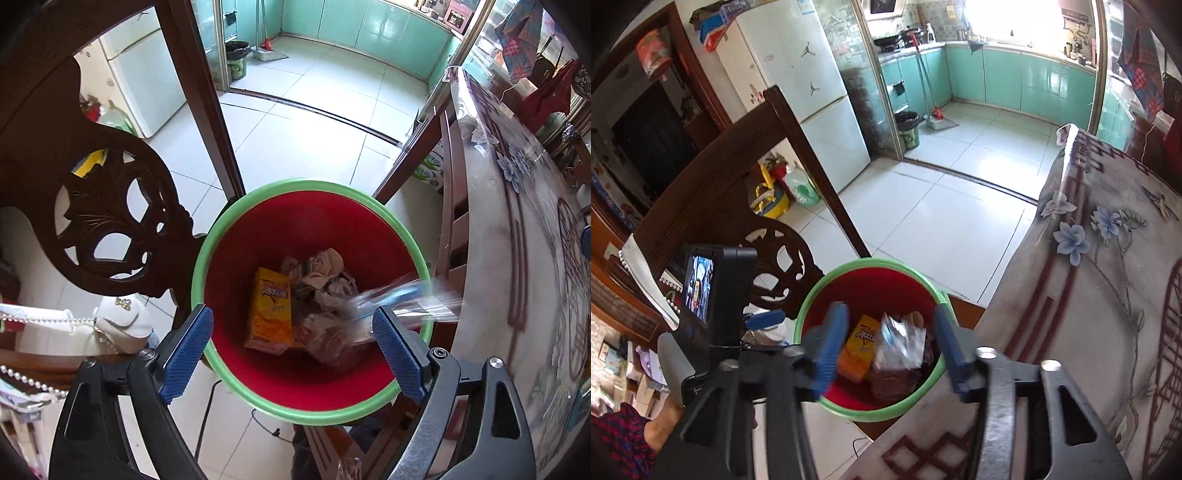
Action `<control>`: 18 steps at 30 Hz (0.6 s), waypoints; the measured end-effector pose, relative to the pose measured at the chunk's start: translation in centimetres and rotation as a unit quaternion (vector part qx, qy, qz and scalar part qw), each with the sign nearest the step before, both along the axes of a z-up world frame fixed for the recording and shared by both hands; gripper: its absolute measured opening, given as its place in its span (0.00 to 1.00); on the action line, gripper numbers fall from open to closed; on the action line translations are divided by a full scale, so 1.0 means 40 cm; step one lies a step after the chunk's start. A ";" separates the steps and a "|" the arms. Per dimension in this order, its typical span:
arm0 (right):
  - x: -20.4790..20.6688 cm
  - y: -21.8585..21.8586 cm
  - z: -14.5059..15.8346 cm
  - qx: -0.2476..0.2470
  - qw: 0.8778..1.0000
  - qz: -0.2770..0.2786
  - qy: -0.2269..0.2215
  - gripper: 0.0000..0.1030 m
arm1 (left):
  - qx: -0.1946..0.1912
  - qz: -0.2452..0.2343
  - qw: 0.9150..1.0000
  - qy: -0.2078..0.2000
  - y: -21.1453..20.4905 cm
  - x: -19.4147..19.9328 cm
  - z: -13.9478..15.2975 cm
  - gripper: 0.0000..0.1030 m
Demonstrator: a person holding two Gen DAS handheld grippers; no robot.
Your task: Collect trash
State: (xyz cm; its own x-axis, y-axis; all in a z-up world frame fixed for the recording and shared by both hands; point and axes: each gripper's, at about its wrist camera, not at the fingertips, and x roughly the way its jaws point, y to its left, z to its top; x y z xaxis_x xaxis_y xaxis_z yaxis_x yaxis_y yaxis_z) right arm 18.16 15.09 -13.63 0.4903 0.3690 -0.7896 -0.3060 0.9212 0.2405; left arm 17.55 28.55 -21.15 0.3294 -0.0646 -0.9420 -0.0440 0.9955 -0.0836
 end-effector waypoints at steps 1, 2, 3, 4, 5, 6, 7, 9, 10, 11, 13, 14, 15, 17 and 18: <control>-0.005 -0.007 0.009 0.001 1.000 -0.003 -0.002 0.54 | 0.004 0.003 1.000 -0.008 0.001 -0.007 0.010 0.86; -0.012 -0.016 0.018 0.000 1.000 -0.006 -0.006 0.54 | 0.007 0.006 1.000 -0.018 0.000 -0.012 0.022 0.86; -0.022 -0.027 0.030 -0.002 1.000 -0.009 -0.012 0.54 | 0.011 0.008 0.999 -0.032 -0.002 -0.022 0.039 0.86; -0.032 -0.039 0.042 -0.006 1.000 -0.014 -0.016 0.54 | 0.016 0.010 0.999 -0.051 -0.008 -0.036 0.064 0.86; -0.044 -0.054 0.056 -0.009 1.000 -0.020 -0.022 0.54 | 0.019 0.010 0.997 -0.068 -0.014 -0.048 0.086 0.86; -0.058 -0.072 0.071 -0.011 0.999 -0.027 -0.027 0.58 | 0.021 0.009 0.996 -0.084 -0.024 -0.063 0.112 0.86; -0.073 -0.090 0.087 -0.014 0.999 -0.033 -0.029 0.63 | 0.021 0.009 0.995 -0.096 -0.035 -0.075 0.133 0.86; -0.111 -0.130 0.125 -0.031 0.998 -0.043 -0.046 0.65 | 0.013 0.012 0.992 -0.128 -0.060 -0.111 0.190 0.86; -0.130 -0.147 0.145 -0.039 0.996 -0.046 -0.058 0.66 | 0.009 0.014 0.989 -0.146 -0.073 -0.129 0.217 0.87; -0.152 -0.167 0.165 -0.047 0.995 -0.050 -0.073 0.66 | 0.005 0.017 0.986 -0.165 -0.089 -0.151 0.244 0.92; -0.202 -0.215 0.203 -0.065 0.991 -0.060 -0.103 0.75 | -0.006 0.025 0.978 -0.209 -0.122 -0.202 0.302 1.00; -0.229 -0.243 0.222 -0.073 0.988 -0.066 -0.118 0.77 | -0.013 0.026 0.973 -0.230 -0.140 -0.223 0.325 1.00; -0.250 -0.264 0.237 -0.080 0.986 -0.071 -0.129 0.79 | -0.020 0.025 0.967 -0.252 -0.161 -0.248 0.349 1.00; -0.296 -0.320 0.267 -0.091 0.982 -0.081 -0.146 0.79 | -0.027 0.023 0.959 -0.282 -0.207 -0.287 0.389 1.00; -0.316 -0.345 0.280 -0.093 0.980 -0.085 -0.153 0.79 | -0.029 0.024 0.956 -0.291 -0.232 -0.302 0.405 1.00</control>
